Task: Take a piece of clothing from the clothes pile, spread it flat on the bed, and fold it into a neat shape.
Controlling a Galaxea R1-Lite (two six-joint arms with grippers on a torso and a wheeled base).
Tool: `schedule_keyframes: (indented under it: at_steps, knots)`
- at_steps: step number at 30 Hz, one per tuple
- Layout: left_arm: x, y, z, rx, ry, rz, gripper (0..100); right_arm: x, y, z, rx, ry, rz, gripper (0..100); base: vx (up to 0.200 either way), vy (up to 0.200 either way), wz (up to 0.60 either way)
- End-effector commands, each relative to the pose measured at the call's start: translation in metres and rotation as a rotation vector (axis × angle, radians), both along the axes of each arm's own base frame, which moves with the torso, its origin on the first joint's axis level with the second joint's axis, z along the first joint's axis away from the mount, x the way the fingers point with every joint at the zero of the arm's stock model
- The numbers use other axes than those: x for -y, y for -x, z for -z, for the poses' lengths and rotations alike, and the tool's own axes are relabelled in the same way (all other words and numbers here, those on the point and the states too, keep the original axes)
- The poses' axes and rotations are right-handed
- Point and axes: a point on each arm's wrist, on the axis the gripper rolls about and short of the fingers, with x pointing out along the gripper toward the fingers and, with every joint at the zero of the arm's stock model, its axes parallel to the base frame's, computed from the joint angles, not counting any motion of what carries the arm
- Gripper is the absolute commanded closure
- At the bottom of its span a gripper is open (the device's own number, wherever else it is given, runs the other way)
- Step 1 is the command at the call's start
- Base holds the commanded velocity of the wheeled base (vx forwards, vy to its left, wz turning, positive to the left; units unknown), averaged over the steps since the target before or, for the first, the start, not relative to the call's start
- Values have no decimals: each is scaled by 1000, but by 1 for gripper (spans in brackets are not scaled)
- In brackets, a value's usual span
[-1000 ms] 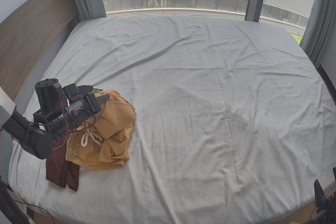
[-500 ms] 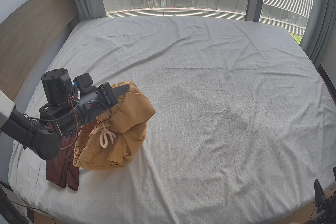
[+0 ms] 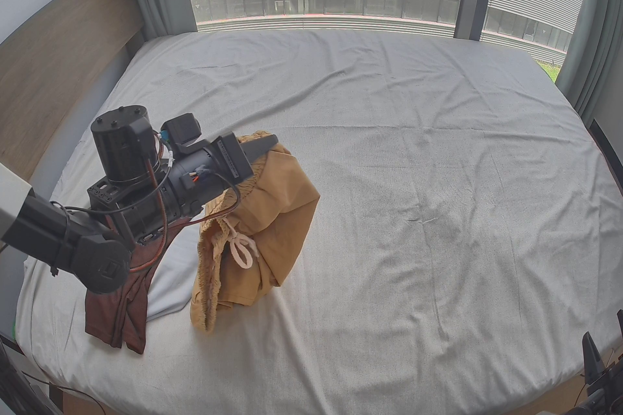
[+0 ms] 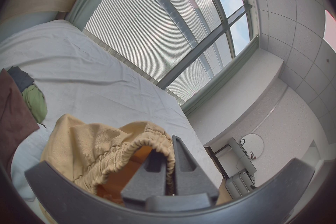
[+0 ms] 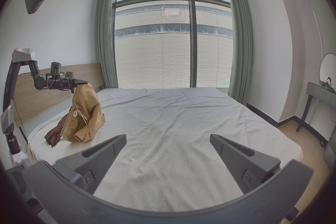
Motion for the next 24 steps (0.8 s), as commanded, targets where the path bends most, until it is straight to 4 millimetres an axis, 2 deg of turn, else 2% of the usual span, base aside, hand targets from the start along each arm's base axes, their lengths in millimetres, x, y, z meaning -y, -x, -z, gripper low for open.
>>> schedule_keyframes:
  at_steps: [1, 8, 15, 24]
  knots:
    - [14, 3, -6, 21, 11, 41, 100, 0, 0, 5, -1, 0, -1, 0, 0, 0, 0]
    - [38, 9, -19, 60, 34, 110, 100, 0, 0, 5, -1, 0, -1, 0, 0, 0, 0]
    - [48, 7, -31, 40, 106, 134, 100, 0, 0, 5, -1, 0, -1, 0, 0, 0, 0]
    - [75, 19, -57, 16, 216, 225, 100, 0, 0, 5, -1, 1, -1, 0, 0, 0, 0]
